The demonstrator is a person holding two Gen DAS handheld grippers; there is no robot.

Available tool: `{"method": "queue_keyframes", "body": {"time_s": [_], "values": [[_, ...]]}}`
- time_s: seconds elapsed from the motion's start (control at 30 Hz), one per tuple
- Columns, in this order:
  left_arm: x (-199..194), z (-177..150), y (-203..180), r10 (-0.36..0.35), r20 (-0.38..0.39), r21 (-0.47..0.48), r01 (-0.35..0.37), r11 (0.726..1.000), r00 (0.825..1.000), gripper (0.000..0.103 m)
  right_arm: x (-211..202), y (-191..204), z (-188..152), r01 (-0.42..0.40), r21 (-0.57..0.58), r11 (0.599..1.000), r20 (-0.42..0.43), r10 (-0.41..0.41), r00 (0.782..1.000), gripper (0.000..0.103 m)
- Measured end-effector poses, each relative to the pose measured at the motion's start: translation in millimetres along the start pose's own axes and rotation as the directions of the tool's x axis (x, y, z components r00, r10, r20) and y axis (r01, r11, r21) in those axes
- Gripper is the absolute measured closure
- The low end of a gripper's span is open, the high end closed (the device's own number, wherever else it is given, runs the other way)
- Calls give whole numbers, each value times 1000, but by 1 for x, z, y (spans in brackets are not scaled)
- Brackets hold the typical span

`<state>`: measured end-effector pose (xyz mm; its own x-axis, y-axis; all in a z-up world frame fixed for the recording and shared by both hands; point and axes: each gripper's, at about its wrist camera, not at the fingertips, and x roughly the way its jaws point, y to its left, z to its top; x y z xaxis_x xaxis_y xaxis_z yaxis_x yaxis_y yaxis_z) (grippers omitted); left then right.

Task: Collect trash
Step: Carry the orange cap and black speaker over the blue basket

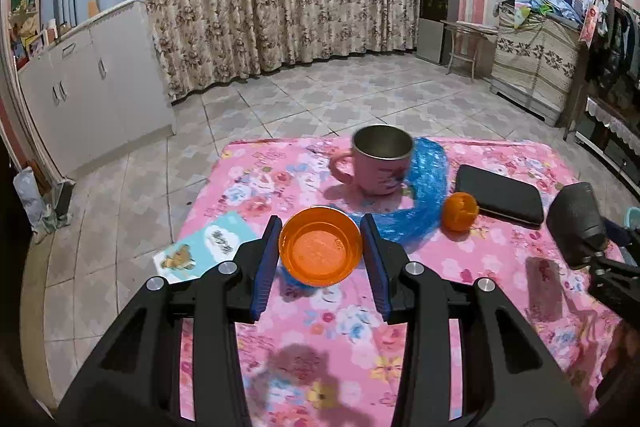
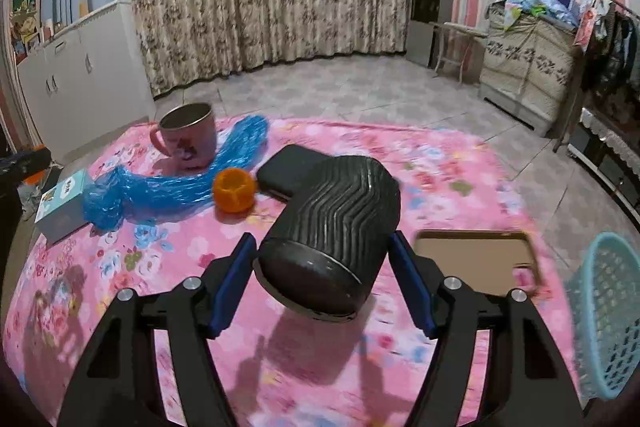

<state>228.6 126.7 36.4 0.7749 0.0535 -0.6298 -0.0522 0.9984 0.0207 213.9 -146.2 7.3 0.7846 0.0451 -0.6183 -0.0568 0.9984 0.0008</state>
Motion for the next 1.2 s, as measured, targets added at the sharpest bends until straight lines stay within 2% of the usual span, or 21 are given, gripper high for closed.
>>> {"method": "queue_keyframes", "body": {"time_s": [0.3, 0.57, 0.67, 1.03, 1.2], "values": [[-8, -9, -53, -28, -1, 40, 28, 999, 1000, 64, -52, -79, -4, 54, 40, 998, 68, -57, 996, 37], [-17, -13, -111, -118, 12, 49, 117, 992, 993, 64, -86, -143, -15, 129, 70, 989, 105, -136, 985, 38], [-23, -15, -141, -161, 20, 73, 159, 985, 987, 64, -106, -166, -22, 174, 83, 981, 138, -184, 973, 38], [-42, -14, -239, -282, 43, 166, 272, 948, 958, 64, -124, -243, -61, 237, 193, 952, 110, -261, 959, 38], [-45, -22, -290, -348, 31, 198, 336, 921, 937, 64, -133, -277, -73, 266, 248, 932, 106, -299, 948, 38]]}}
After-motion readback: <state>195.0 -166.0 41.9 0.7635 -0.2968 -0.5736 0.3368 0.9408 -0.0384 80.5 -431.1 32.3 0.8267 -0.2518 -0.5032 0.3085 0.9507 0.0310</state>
